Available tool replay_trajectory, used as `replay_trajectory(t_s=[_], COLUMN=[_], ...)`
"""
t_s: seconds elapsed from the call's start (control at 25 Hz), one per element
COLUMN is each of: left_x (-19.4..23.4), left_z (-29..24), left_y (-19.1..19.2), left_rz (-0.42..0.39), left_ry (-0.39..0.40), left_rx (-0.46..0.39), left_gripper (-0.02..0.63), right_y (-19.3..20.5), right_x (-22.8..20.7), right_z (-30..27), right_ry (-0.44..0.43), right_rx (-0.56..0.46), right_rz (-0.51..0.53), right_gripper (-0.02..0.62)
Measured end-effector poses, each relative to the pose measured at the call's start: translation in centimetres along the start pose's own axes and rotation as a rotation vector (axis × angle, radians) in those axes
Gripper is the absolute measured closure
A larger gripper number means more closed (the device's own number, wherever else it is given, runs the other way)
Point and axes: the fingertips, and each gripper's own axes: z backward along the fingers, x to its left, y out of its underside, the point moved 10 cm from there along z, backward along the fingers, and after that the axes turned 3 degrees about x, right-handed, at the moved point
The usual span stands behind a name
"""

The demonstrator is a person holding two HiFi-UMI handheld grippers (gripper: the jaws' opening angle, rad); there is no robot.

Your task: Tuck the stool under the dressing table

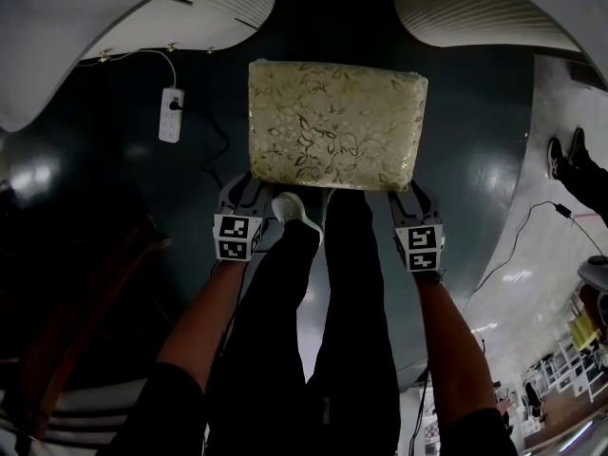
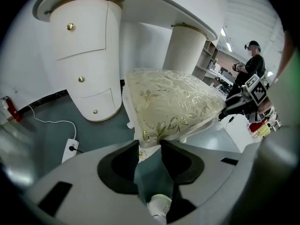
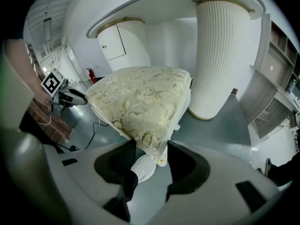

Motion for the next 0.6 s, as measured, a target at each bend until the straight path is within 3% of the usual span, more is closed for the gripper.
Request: replay_trajectory(t_s=[0.28, 0.6], left_x=[-0.39, -0.64], left_z=[-0.20, -0.21], left_y=[0.33, 0.38], left_rz=[0.081, 0.098], left_ry=[-0.046, -0.062], left_rx=[-0.032, -0.017], left_gripper=[0.459, 0.460], right_y=[-0.04, -0.02], right_x=[0.09, 0.27], right_z=[-0.10, -0.07], right_ry=[0.024, 0.035], right_rx=[-0.023, -0.002], right_rz=[-0.016, -0.025], right_gripper=[0.385, 0.385])
